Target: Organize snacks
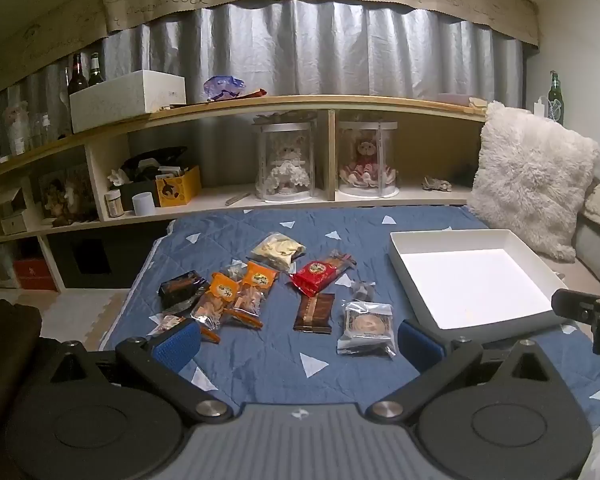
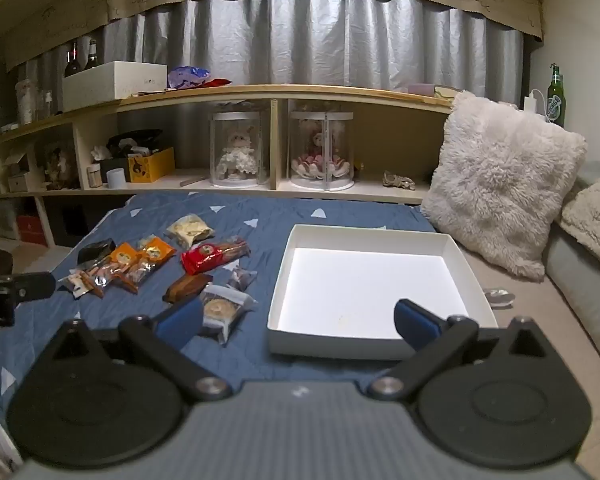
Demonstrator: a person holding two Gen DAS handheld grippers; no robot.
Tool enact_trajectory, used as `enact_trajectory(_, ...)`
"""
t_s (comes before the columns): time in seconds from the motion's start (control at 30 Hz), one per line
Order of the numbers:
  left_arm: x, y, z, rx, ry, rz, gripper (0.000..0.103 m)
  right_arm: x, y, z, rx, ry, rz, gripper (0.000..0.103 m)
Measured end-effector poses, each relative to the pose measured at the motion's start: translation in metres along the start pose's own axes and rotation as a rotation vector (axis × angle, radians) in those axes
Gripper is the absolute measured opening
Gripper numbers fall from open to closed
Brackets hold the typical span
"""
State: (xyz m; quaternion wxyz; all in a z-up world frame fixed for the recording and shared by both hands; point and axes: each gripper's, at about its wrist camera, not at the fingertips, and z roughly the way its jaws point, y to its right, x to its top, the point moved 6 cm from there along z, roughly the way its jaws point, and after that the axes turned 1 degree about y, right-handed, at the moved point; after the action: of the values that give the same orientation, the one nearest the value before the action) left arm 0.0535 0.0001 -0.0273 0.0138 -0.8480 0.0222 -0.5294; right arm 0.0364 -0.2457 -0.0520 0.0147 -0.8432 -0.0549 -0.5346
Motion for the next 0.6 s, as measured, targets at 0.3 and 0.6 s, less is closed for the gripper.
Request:
enact_trajectory(0.3,-0.0001,0.0000,0.0001,0.001,-0.001,0.003,0.103,0.0001,-0.0002,0.0006,0.000,-0.002,0.000,0.102)
enact_trajectory(0.6,-0.0002,0.0000,0.0000,0.001,-0.003,0.002,0.103,-0.0031,-0.0003,0.0010,0.003,-0.005,-0.002,0.102)
